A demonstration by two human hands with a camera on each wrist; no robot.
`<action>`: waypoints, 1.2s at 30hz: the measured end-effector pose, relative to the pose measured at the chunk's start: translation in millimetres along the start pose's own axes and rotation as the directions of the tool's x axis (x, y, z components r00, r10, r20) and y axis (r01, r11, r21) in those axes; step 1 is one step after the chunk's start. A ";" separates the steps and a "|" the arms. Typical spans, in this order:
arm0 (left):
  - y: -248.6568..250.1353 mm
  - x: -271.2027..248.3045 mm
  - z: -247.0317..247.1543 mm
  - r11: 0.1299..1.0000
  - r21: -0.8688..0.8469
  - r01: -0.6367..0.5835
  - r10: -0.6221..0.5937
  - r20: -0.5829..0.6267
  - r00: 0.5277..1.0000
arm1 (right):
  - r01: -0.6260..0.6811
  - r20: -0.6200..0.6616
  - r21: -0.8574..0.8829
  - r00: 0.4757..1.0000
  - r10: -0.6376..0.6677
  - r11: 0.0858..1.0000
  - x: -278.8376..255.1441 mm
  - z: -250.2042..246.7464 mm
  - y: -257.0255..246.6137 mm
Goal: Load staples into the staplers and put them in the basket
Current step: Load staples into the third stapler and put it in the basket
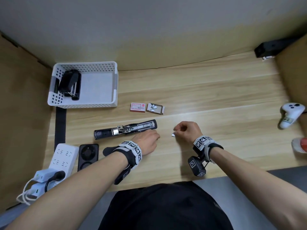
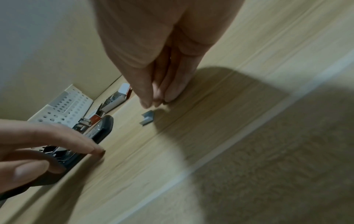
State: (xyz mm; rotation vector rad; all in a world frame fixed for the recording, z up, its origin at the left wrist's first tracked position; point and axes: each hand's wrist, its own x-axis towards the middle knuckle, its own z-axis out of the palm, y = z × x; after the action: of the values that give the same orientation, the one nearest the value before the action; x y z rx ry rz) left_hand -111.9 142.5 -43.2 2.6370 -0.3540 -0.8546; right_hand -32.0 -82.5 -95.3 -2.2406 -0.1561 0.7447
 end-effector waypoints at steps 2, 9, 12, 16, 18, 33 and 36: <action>0.1 1.2 0.3 1.000 0.004 -0.002 0.002 0.002 1.000 | 0.059 0.057 0.031 0.996 -0.061 0.998 0.1 0.4 1.4; -2.2 0.4 1.9 1.000 -0.002 0.025 -0.025 0.018 1.000 | 0.239 0.220 -0.351 0.961 -0.169 0.905 1.4 -0.4 -1.1; -2.4 -1.7 3.4 1.000 -0.001 0.030 -0.030 0.023 0.999 | 0.250 0.188 -0.372 0.963 -0.191 0.894 0.3 4.6 -2.0; -2.6 -4.7 3.8 0.999 0.000 0.032 -0.032 0.017 0.999 | 0.290 0.172 -0.332 0.954 -0.245 0.897 3.0 5.2 -5.0; -3.6 -6.3 4.2 1.000 0.003 0.031 -0.031 0.018 0.999 | 0.321 0.192 -0.330 0.943 -0.270 0.887 6.2 4.1 -5.3; -9.1 -14.8 4.8 0.998 -0.015 0.061 -0.061 0.008 0.998 | 0.268 0.058 -0.291 0.963 -0.263 0.918 12.7 14.9 -5.6; -10.1 -16.1 3.8 0.998 -0.020 0.063 -0.063 -0.004 0.998 | 0.243 0.070 -0.296 0.970 -0.233 0.924 13.0 13.3 -7.0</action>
State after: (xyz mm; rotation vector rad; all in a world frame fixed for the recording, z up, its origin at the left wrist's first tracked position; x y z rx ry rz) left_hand -125.6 156.2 -41.8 2.6436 -0.2611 -0.8666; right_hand -27.8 -65.0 -103.6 -2.4379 -0.5848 0.6602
